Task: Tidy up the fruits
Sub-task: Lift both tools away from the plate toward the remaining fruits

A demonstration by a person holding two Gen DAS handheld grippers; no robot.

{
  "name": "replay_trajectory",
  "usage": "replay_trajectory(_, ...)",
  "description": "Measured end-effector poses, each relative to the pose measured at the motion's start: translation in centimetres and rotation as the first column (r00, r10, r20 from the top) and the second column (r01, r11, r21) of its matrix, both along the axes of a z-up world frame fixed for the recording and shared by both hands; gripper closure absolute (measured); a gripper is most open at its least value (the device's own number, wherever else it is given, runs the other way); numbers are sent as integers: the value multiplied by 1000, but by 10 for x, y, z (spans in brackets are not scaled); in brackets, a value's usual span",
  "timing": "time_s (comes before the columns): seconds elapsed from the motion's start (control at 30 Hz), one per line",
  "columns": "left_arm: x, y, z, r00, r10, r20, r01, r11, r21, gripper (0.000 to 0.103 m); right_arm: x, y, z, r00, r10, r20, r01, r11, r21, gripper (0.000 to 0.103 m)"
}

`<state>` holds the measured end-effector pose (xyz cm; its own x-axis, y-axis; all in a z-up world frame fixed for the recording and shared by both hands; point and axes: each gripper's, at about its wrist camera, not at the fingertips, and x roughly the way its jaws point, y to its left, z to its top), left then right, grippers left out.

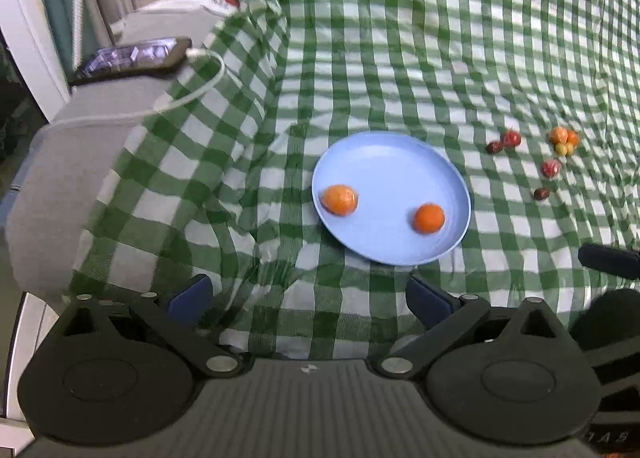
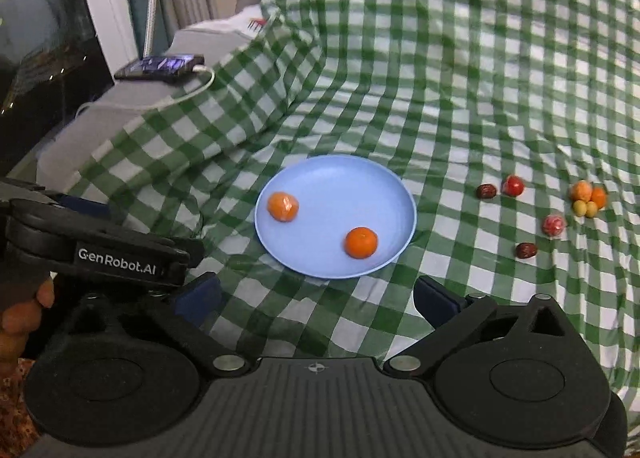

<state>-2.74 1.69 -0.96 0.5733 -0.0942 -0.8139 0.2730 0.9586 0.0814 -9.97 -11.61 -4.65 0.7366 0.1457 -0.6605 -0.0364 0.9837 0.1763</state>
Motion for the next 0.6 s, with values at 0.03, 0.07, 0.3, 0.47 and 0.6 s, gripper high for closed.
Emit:
replay_trajectory(0.03,-3,0,3,1000,-1,10,1,1000,-1,0,-4,-1,2,1000,-3,12,3,1000,-2,1)
replay_trajectory(0.07,-6,-1,6,1000,-4,18,4,1000,0,0,-9,-2,4,1000,-7,23,7,1000,-4,1)
replay_trajectory(0.3,-28,-8,18,998,-9,55,8,1000,17,0,-31,-5,14,996,-26,82,27,1000,-8,1)
replay_trajectory(0.47,-34,-6,22,998,-4,62,3,1000,16,0,-38,-4,17,995,-27,100,28,1000,-13,1)
replay_trajectory(0.6,-36,-4,24,997,-1,71,0,1000,22,0,-41,-2,19,994,-31,109,33,999,-17,1)
